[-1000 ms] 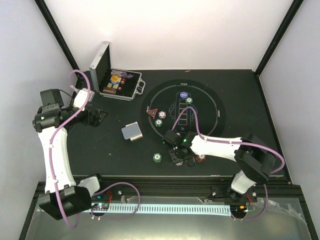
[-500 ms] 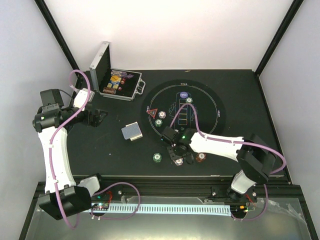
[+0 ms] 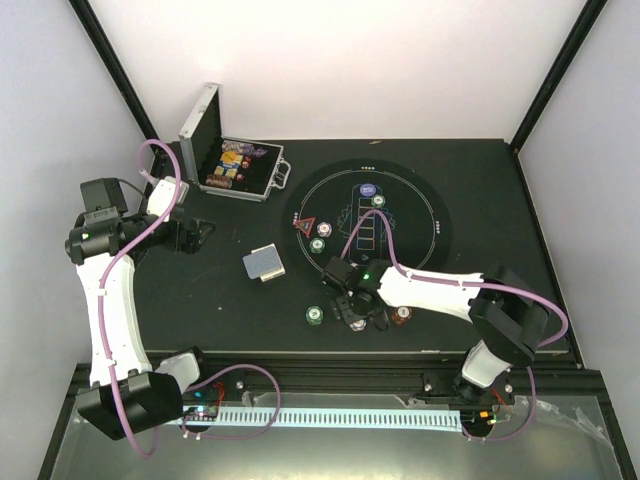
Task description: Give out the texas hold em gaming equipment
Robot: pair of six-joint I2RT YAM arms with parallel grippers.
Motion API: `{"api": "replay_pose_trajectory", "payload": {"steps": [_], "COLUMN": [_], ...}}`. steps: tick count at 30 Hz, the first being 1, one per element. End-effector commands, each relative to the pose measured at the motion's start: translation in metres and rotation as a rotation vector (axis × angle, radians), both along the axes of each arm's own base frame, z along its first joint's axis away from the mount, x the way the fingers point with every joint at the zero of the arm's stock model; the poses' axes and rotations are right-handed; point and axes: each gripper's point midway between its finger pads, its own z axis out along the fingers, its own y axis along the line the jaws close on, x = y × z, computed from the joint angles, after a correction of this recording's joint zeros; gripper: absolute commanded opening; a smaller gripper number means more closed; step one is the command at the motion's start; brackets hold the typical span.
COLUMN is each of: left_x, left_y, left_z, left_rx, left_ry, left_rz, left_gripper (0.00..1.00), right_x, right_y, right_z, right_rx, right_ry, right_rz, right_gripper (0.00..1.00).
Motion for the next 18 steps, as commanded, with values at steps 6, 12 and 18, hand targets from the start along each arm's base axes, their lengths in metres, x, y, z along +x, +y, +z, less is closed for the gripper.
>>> {"api": "replay_pose_trajectory", "payload": {"steps": [6,12,18], "left_x": [0.0,0.0,-0.001], "left_y": [0.001,0.001,0.002], "left_z": [0.014,0.015,0.013], "left_rx": [0.003,0.001,0.007], "left_ry": [-0.042,-0.044,-0.041], "left_rz": [0.004,0.004,0.006], "left_gripper": [0.99,0.99,0.99], "right_x": [-0.022,-0.023,-0.019], "right_y": [-0.009,-0.009,-0.004], "right_z": [-0.002,-0.005,-0.004], "right_rx": [-0.013,-0.015,-0.016], "right_ry": [0.016,0.014,0.003], "right_rz": [0.018,0.014,0.017], "right_gripper": [0.81,0.73,0.62]}}
